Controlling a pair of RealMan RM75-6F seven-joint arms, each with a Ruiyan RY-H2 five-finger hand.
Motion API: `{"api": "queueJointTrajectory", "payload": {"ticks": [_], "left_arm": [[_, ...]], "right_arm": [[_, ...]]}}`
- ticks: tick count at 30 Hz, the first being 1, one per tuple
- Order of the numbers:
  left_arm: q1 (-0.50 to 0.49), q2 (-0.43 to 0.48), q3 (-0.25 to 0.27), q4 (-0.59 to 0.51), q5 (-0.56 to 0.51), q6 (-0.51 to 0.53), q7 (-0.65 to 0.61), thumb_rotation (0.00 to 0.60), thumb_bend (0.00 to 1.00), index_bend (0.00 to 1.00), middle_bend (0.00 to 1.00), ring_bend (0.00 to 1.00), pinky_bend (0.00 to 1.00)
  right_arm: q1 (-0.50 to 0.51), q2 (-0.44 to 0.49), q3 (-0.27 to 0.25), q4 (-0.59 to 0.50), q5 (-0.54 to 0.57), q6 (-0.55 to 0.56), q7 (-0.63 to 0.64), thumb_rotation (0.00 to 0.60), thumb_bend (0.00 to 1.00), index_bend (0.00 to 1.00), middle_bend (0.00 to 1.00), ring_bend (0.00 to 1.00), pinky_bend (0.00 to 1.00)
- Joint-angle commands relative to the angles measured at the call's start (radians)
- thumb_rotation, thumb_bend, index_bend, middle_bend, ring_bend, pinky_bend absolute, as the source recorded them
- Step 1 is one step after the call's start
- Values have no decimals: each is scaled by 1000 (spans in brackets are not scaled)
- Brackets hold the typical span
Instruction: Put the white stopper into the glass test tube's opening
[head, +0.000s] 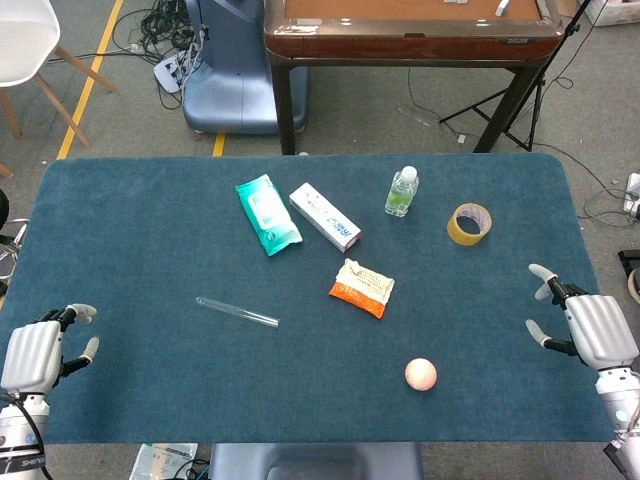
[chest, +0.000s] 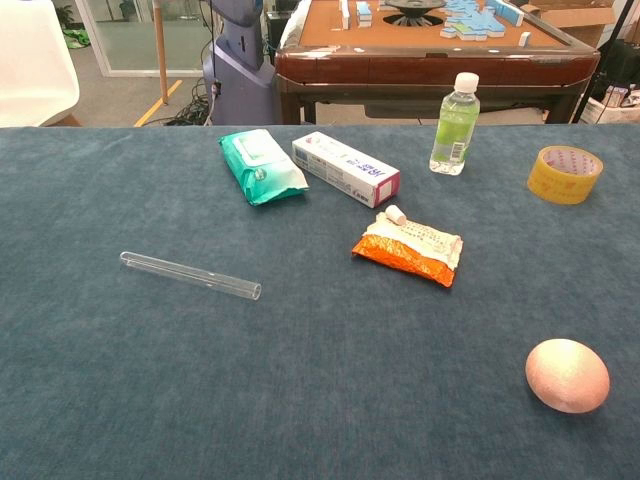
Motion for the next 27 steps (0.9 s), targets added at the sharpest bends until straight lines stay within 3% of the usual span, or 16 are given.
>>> {"api": "queueJointTrajectory", "payload": {"ticks": [1,7,10,13,20,27], "left_arm": [[4,-5,1,5,4,0,-6,600,309,385,429,378,466],[12,-7,0,13,5,-2,-18,600,309,387,429,378,466],[18,-8,-1,15,4,0,-24,600,309,388,429,378,466],[21,-7,-2,17,2,-1,-28,600,309,388,429,378,466],[33,-4,-4,28,0,0,-47,600,309,388,429,378,466],[47,2,2,35,9,4,-63,600,309,389,429,378,466]], "right_arm": [[3,1,0,-7,-4,-1,-9,600,290,171,418,433,645],[21,-3,9,-29,11,-22,-52,600,289,173,452,455,645],[46,-7,16,-50,18,-50,-102,600,289,187,581,585,695],[79,-11,27,-77,31,-92,-155,600,289,190,703,756,850],[192,-37,58,-137,149,-252,-309,600,289,191,857,981,999],[337,-105,77,-161,332,-425,-467,600,366,191,986,1000,1000]]}}
